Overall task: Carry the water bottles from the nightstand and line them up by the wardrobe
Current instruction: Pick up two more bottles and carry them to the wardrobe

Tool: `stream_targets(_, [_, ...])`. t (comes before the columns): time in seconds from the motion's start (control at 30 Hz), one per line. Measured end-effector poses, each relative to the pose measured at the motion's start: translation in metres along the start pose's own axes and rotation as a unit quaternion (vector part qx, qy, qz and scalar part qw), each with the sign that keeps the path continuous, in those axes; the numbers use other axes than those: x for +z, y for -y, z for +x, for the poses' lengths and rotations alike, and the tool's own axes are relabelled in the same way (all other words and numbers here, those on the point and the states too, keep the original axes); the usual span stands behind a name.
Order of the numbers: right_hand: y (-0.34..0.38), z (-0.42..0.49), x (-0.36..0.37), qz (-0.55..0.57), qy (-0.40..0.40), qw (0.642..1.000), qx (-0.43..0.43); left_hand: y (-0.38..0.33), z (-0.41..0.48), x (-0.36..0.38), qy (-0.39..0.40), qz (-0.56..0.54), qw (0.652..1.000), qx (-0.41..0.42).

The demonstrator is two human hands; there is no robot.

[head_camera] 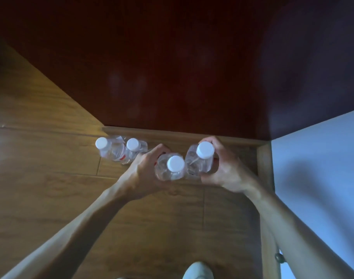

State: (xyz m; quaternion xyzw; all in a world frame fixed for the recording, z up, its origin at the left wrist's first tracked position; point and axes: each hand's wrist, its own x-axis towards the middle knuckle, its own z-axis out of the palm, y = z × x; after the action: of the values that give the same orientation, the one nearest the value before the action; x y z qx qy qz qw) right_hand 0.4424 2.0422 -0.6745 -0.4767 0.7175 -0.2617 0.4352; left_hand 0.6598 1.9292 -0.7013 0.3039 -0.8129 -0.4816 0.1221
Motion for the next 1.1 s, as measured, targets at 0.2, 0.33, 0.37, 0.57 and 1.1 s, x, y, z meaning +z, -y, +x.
stream_targets(0.2, [-0.028,0.024,0.000,0.011,0.018,1.000,-0.023,0.023,0.022,0.014,-0.015,0.006,1.000,0.022])
stream_targets(0.33, [-0.039,0.033,0.005,0.011,0.037,0.999,-0.032,0.034,0.029,0.019,-0.015,-0.013,1.000,0.012])
stream_targets(0.37, [-0.041,0.034,0.006,0.009,0.040,0.999,-0.034,0.036,0.029,0.019,-0.016,-0.016,1.000,0.009])
stream_targets(0.57, [-0.045,0.036,0.014,0.004,0.043,0.998,-0.052,0.044,0.027,0.025,-0.010,-0.027,1.000,0.007])
stream_targets(1.1, [-0.058,0.056,0.037,-0.001,0.018,0.996,-0.086,0.077,0.026,0.035,-0.031,-0.022,0.999,-0.035])
